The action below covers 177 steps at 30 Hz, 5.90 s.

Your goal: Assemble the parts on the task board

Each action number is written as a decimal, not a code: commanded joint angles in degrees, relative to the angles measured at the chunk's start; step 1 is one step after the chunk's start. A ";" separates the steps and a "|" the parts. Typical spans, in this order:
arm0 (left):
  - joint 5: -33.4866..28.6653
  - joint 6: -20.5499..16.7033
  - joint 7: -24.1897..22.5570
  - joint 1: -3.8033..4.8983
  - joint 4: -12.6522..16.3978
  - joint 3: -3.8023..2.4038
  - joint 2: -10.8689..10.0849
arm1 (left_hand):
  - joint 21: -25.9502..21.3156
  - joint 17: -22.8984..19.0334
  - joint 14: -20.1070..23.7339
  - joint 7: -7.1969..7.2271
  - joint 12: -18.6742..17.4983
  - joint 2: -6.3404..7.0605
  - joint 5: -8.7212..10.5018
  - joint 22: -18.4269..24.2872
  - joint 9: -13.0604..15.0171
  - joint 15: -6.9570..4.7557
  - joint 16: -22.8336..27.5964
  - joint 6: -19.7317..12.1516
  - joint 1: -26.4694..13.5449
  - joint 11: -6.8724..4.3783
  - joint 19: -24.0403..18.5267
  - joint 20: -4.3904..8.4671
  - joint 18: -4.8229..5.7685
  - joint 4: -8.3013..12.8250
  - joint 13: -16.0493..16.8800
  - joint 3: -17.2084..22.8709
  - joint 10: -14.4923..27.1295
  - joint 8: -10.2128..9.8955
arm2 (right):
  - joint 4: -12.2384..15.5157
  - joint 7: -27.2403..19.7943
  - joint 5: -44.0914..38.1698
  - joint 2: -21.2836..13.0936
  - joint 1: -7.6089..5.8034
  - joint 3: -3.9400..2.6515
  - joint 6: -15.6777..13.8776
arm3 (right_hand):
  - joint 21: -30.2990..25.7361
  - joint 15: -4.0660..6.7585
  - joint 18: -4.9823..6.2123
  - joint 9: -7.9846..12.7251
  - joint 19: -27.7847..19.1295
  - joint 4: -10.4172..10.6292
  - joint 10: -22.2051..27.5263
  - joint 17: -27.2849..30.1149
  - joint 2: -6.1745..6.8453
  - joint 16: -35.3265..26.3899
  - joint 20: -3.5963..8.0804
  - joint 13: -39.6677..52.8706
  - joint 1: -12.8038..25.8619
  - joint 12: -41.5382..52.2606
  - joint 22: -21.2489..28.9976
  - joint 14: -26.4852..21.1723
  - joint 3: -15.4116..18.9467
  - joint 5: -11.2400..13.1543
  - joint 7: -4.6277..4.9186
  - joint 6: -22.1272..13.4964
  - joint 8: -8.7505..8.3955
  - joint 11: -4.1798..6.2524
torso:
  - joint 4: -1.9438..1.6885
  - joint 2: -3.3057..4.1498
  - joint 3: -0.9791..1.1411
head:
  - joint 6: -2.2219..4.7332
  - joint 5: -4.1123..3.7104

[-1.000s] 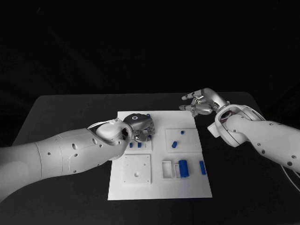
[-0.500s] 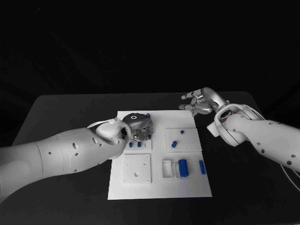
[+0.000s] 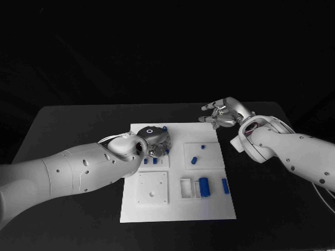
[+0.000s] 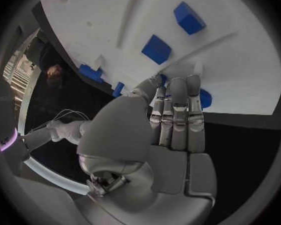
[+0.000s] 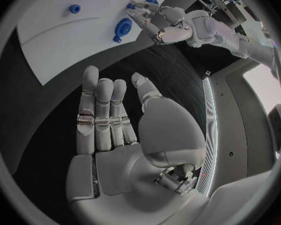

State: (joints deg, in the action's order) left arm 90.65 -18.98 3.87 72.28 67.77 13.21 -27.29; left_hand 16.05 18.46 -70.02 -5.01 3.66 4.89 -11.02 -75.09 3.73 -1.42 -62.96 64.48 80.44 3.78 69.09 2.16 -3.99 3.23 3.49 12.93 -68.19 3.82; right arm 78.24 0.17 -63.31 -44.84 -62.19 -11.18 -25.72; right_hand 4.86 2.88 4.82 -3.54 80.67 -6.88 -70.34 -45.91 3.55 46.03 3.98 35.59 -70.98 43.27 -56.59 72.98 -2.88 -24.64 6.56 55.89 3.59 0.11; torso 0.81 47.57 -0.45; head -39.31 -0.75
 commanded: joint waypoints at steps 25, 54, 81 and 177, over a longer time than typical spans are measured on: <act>0.03 3.80 -0.60 -0.56 -1.11 0.07 1.52 | -0.39 0.28 -0.86 0.01 -0.34 0.94 -0.09 -1.02 -0.17 0.00 -0.82 -3.35 0.58 0.12 0.77 0.20 -0.91 -0.01 -0.11 -0.40 0.76 -0.24 | 0.28 -0.50 -0.01 -0.03 0.03 -0.02 0.38 | 0.73 0.04 -0.58 -0.04 0.12 0.00 0.46 0.43 0.30 0.58 -0.02 -0.30 -0.27 0.70 0.40 -0.42 -0.11 -0.16 0.14 0.37 -0.05 -0.14 | 0.00 -0.02 0.00 | -0.22 -0.09; -0.01 0.65 0.36 -0.57 -1.29 0.05 0.88 | 8.39 1.28 -5.28 -0.01 -0.29 -4.39 0.56 -1.11 0.09 -1.23 -1.79 6.62 2.29 -2.12 -0.20 1.46 -1.96 5.26 -0.02 3.69 -8.97 -0.17 | 0.32 -0.58 0.05 -0.14 0.03 -0.02 0.38 | 1.19 0.04 -0.60 -0.04 -0.13 -0.14 0.61 0.77 0.20 0.77 -0.02 -0.54 -0.21 0.82 0.78 -0.55 -0.22 -0.21 0.14 0.53 -0.05 -0.14 | -0.02 -0.05 0.01 | -0.13 -0.14; -11.84 -2.39 0.43 -0.57 4.76 -3.57 -4.39 | 8.56 1.66 -6.14 0.20 -0.29 -4.26 0.75 -0.92 0.11 -1.69 -1.08 7.19 1.45 -2.37 0.39 1.96 -1.61 4.76 -0.03 5.09 -9.56 -0.16 | -0.36 -0.69 0.15 0.08 0.03 -0.01 0.99 | 1.10 -0.08 -0.62 -0.03 -0.48 -0.14 0.88 1.29 0.29 0.42 -0.14 -1.31 -0.28 0.13 1.55 -0.95 -0.33 -0.19 0.20 0.23 -0.06 -0.22 | -0.18 -0.13 -0.06 | 0.38 0.23; -7.83 5.60 2.15 0.46 6.05 -3.71 -8.86 | 8.14 2.13 -5.99 0.28 -0.30 -4.13 0.94 -1.01 0.11 -1.73 -0.56 7.37 2.17 -2.40 0.27 2.07 -1.42 3.88 -0.03 5.31 -9.73 -0.16 | -1.06 -1.36 0.92 0.54 0.57 0.00 1.54 | -0.40 -0.72 -1.01 -0.08 -1.87 -0.82 2.28 6.03 0.21 -1.55 -0.74 -6.69 -0.30 -2.53 8.12 -3.14 -0.78 -0.13 0.27 1.54 -0.01 -0.61 | 0.01 -0.02 0.01 | 0.25 0.51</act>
State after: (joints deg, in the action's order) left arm 82.52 -12.95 6.45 72.76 73.78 9.50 -36.32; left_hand 24.48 20.51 -75.75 -4.72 3.14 1.20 -10.11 -74.91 3.79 -3.05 -63.82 71.55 82.57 1.35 69.31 3.79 -4.86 7.45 3.41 18.24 -77.56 3.26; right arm 77.06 -0.63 -62.35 -44.32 -61.65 -11.17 -24.96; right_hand 4.42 2.26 4.82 -3.54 78.60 -7.59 -68.92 -39.90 3.55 44.26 3.37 28.95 -70.98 40.57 -48.53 70.32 -3.59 -24.64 6.55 56.57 3.59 -0.90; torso 0.81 47.55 -0.44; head -39.06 -0.20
